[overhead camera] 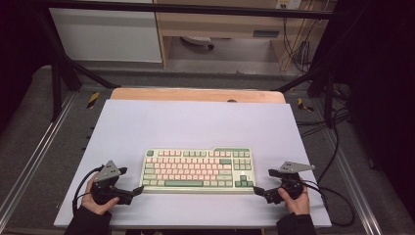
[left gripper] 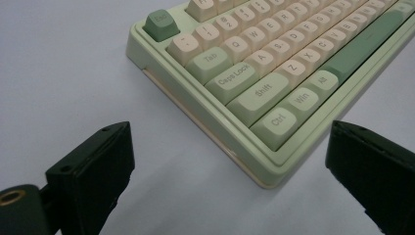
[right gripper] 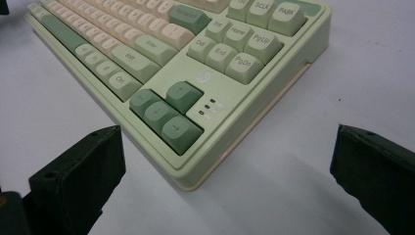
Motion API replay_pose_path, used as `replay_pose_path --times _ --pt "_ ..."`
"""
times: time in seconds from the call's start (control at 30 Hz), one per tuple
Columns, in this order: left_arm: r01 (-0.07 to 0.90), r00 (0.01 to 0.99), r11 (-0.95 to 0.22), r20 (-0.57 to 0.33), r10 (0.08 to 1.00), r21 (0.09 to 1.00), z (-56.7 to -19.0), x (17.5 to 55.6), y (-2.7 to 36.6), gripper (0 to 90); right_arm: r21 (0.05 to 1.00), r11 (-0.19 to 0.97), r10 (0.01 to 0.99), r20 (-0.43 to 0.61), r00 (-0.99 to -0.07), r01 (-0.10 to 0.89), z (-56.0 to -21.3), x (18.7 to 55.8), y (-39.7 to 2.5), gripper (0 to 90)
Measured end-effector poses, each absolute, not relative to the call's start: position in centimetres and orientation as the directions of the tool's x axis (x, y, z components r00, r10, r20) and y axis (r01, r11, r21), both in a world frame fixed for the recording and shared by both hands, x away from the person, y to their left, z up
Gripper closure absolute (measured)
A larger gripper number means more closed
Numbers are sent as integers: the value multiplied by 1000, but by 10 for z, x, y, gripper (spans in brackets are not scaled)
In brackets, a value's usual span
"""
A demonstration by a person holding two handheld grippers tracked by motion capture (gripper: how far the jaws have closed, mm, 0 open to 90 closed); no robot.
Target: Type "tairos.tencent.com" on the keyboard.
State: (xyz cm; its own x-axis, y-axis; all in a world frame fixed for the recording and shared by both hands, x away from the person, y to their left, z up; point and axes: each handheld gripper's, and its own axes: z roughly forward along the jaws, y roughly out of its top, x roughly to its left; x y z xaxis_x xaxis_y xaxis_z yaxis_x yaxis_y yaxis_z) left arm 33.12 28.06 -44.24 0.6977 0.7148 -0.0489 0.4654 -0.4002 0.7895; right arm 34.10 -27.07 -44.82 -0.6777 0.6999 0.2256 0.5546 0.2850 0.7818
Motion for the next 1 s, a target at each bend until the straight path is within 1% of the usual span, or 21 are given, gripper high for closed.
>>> replay_pose_path --times 1.0 --pt "462 697 -391 -53 715 796 -434 330 274 58 782 289 696 224 -682 552 -447 340 -271 4"
